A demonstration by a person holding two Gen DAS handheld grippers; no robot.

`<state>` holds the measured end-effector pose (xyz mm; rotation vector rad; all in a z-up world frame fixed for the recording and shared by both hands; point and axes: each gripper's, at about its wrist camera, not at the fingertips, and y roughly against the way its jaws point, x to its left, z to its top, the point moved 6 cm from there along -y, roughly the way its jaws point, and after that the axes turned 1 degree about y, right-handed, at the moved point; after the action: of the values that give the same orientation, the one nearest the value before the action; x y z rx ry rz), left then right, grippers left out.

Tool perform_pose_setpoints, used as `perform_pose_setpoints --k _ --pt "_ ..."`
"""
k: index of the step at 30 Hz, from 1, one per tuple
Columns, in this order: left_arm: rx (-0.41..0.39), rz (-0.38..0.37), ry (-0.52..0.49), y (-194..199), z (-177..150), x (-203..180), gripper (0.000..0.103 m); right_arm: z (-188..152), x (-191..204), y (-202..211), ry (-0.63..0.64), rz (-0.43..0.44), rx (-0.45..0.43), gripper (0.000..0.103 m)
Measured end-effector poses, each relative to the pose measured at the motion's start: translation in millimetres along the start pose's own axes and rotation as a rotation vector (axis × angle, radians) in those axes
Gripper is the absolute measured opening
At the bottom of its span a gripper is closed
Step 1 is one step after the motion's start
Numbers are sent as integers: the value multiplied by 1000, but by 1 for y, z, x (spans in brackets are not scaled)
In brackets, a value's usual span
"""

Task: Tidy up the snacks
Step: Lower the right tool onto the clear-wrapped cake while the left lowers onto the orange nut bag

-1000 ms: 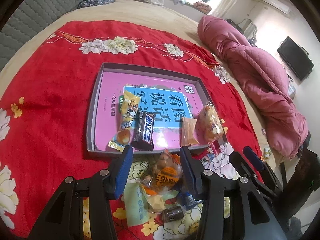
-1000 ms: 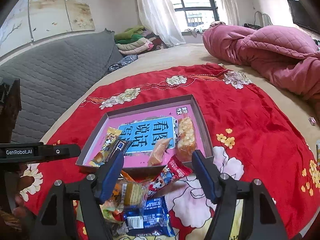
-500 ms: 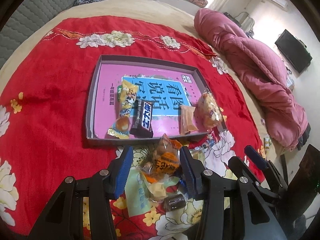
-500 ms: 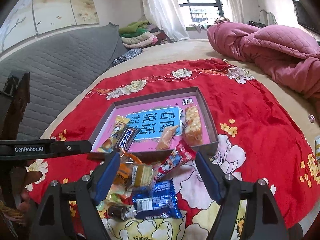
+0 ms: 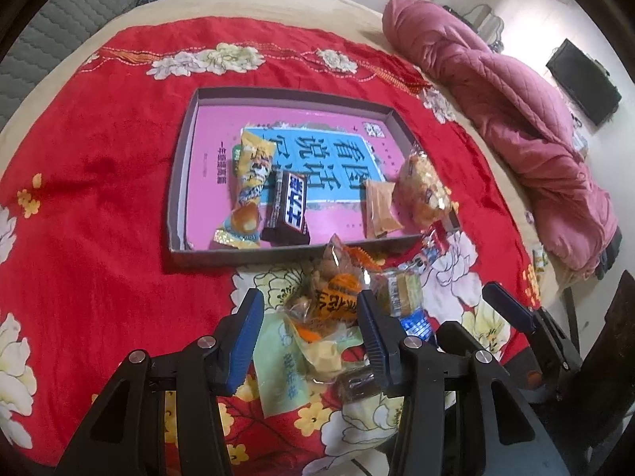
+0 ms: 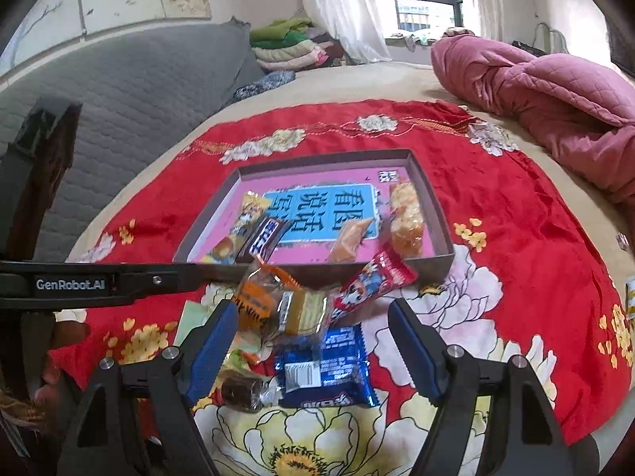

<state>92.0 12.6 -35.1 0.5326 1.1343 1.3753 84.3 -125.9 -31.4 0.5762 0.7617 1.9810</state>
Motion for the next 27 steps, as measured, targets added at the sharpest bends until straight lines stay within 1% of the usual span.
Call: perform_pose_setpoints --k 5,13,22,27 --pt "19 -6 -3 -7 -4 1 50 -5 7 -6 31 -5 20 77" --pt "48 -12 -2 -21 -8 2 50 -12 3 -27 23 -25 82 77" --pt "85 -30 -5 -38 -11 1 50 -16 3 -51 31 -52 136 77" --pt "97 -36 -19 -45 -12 -2 50 -18 1 -59 28 -68 151 77"
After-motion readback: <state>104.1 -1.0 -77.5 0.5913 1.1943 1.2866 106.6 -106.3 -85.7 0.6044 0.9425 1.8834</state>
